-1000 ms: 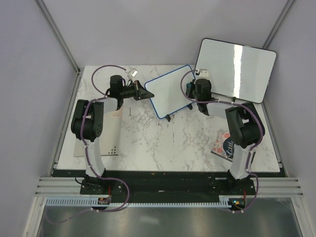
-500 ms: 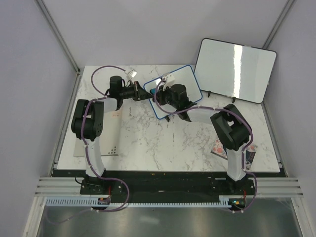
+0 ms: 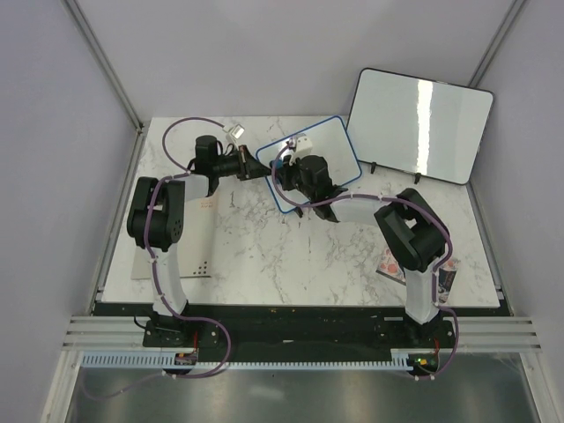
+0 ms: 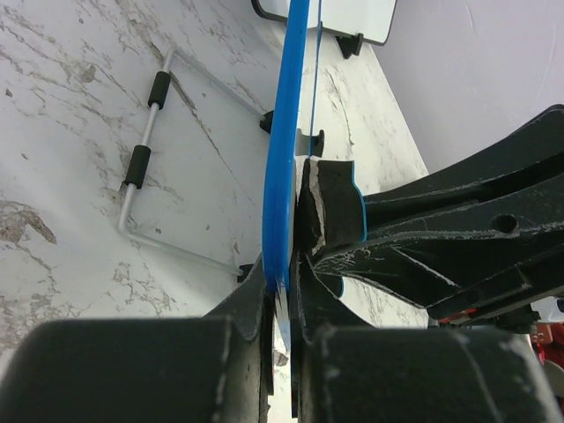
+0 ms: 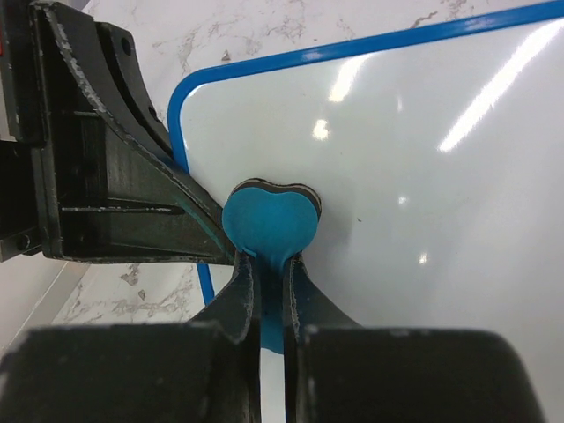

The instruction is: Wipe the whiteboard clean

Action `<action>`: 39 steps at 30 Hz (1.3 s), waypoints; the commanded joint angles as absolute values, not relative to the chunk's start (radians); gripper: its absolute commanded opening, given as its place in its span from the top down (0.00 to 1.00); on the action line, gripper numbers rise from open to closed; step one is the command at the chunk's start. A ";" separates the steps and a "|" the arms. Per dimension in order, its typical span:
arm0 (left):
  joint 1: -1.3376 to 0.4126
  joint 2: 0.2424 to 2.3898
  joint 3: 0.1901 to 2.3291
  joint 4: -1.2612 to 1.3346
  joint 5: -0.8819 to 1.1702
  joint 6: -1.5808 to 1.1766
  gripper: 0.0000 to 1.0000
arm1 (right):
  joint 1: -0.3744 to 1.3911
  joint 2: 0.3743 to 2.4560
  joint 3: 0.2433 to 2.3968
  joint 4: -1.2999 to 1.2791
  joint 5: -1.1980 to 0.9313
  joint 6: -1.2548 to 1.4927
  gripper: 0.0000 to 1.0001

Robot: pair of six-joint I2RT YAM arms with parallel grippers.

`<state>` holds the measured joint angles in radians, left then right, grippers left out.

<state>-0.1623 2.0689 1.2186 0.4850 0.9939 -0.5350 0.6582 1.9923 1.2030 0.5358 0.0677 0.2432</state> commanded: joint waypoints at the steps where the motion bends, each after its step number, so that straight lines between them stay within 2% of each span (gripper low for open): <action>1: -0.259 2.085 1.218 0.446 1.121 -0.396 0.98 | 0.603 2.056 1.102 0.299 0.166 0.311 1.00; 11: -0.259 2.083 1.216 0.436 1.121 -0.385 0.98 | 0.393 2.002 1.083 0.341 0.150 0.356 1.00; 22: -0.261 2.083 1.215 0.434 1.123 -0.383 0.98 | 0.273 1.979 1.054 0.318 0.178 0.413 1.00; 32: -0.259 2.083 1.212 0.436 1.121 -0.383 0.98 | 0.232 2.008 1.121 0.151 0.265 0.462 1.00; 39: -0.261 2.075 1.212 0.434 1.118 -0.385 0.98 | 0.229 1.977 1.092 0.181 0.200 0.439 1.00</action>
